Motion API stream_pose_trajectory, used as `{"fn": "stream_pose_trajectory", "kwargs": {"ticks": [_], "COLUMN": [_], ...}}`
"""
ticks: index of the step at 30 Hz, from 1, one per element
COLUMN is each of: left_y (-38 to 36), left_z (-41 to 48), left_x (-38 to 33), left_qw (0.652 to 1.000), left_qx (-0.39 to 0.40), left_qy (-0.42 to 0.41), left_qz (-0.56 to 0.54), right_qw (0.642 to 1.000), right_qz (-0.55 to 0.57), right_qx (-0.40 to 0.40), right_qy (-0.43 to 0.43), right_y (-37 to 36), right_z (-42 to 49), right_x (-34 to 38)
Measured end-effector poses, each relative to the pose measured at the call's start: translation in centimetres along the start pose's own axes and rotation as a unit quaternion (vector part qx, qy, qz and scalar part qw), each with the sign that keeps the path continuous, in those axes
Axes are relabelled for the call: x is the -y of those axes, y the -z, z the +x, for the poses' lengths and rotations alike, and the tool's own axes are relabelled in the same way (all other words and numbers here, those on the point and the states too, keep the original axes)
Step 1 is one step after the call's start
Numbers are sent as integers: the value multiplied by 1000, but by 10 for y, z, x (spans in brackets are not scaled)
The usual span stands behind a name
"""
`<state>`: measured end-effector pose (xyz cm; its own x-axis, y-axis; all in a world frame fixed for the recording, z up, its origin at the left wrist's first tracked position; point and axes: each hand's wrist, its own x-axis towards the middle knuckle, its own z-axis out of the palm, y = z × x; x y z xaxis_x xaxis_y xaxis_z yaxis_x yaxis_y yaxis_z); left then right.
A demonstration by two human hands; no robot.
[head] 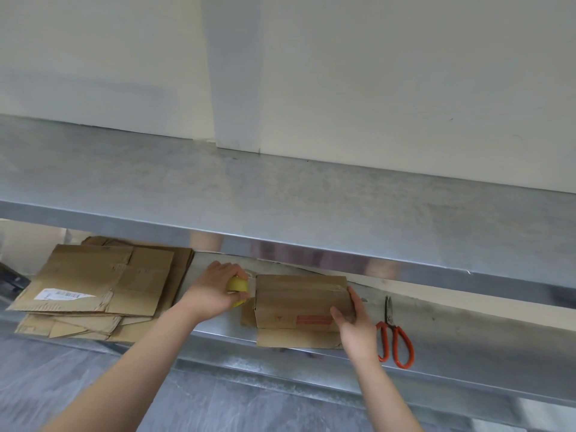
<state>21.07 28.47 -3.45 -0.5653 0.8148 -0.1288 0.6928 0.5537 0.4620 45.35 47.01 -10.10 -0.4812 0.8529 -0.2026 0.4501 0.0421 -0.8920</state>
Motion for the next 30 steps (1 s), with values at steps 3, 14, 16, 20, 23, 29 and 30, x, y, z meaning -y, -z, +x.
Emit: {"fn": "stream_pose_trajectory", "kwargs": {"ticks": [3, 14, 16, 20, 23, 29, 30], "left_y": [-12, -46, -47, -45, -41, -25, -24], "left_z": [4, 10, 11, 8, 6, 2, 3], "left_x": [7, 22, 23, 39, 42, 41, 39], "left_qw": [997, 999, 998, 995, 997, 990, 992], "left_qx": [-3, -36, -45, 21, 68, 23, 16], "left_qy": [-18, 25, 29, -12, -1, 27, 20], "left_qz": [74, -12, -23, 101, 21, -136, -121], "right_qw": [1000, 1000, 1000, 1000, 1000, 999, 999], "right_qz": [-1, 7, 9, 2, 9, 0, -11], "right_qx": [3, 10, 11, 10, 14, 28, 33], "right_qy": [-8, -16, -16, -16, -21, -25, -20], "right_y": [0, -2, -2, -3, -2, -1, 0], "right_z": [1, 4, 5, 5, 7, 8, 8], "right_x": [0, -2, -1, -2, -3, 0, 0]}}
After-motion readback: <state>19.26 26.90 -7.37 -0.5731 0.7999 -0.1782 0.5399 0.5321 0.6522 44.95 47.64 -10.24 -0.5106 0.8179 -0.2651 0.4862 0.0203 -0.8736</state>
